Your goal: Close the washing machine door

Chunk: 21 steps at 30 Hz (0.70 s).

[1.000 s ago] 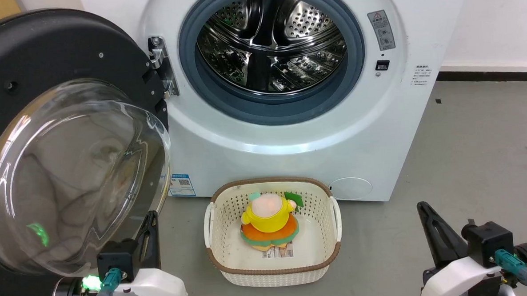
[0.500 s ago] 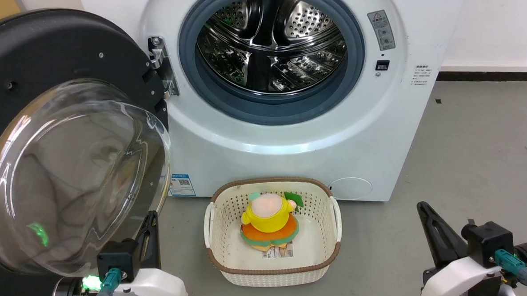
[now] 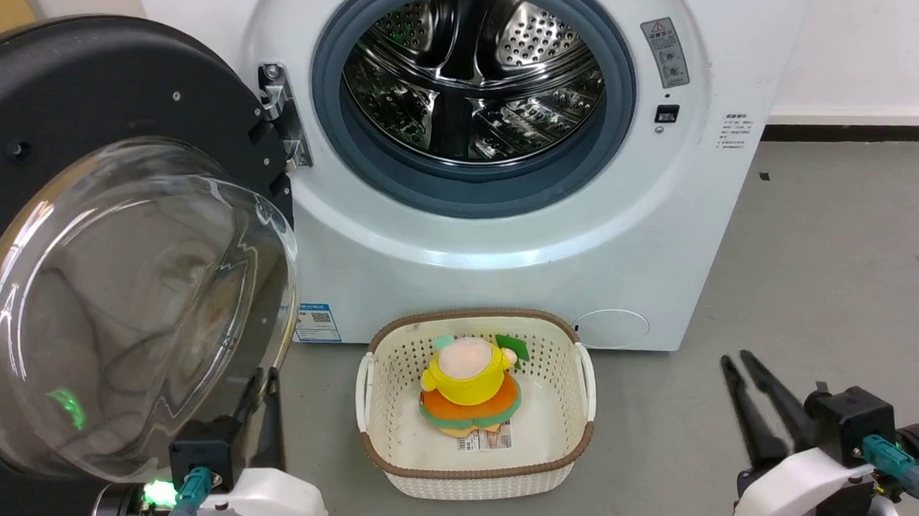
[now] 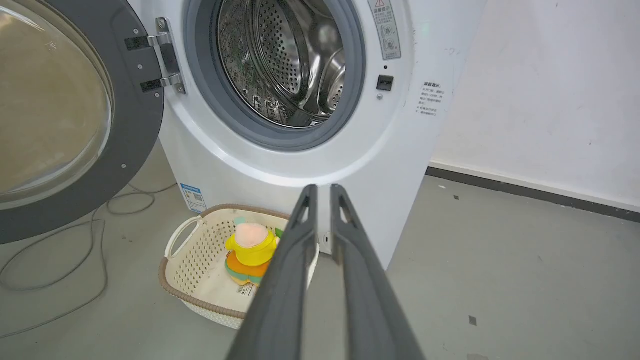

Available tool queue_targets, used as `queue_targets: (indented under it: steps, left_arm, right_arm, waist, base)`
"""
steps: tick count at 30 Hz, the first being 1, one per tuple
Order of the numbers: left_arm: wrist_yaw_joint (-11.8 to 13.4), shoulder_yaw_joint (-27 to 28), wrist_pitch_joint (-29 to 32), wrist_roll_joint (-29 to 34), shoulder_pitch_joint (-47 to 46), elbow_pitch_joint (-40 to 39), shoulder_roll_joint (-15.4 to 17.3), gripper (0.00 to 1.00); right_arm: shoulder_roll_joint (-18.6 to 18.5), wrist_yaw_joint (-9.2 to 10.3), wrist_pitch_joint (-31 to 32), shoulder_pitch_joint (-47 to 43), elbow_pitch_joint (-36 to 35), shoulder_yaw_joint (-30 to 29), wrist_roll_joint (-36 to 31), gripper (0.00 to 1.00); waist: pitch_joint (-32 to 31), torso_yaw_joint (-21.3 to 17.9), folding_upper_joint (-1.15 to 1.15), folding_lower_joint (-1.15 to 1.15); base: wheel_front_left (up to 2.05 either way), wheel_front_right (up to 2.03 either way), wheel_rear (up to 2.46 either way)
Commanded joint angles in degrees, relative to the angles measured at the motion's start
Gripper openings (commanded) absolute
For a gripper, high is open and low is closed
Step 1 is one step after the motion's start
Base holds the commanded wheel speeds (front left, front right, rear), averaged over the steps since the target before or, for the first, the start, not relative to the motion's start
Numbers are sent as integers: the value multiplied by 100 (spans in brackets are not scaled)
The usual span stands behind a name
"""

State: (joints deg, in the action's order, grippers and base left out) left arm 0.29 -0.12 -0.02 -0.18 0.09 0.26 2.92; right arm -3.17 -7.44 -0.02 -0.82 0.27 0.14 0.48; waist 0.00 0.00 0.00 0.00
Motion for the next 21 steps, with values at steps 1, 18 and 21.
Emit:
queue_targets:
  steps: [1,18,21]
  left_arm:
    - [0,-1,-2,-2,1,0,0,100]
    - [79,-112,-190,-143,18,95,-1,100]
    - [94,-127,-226,-168,26,106,-1,100]
  right_arm:
    - [0,0,-2,0,0,-1,4,100]
    - [4,-1,-178,-20,94,-12,186,100]
    - [4,-1,-211,-23,109,-9,219,100]
  waist:
    - [0,0,0,0]
    - [-4,72,0,0]
    - [-7,115,0,0]
  base:
    - [0,0,0]
    - [0,0,0]
    - [0,0,0]
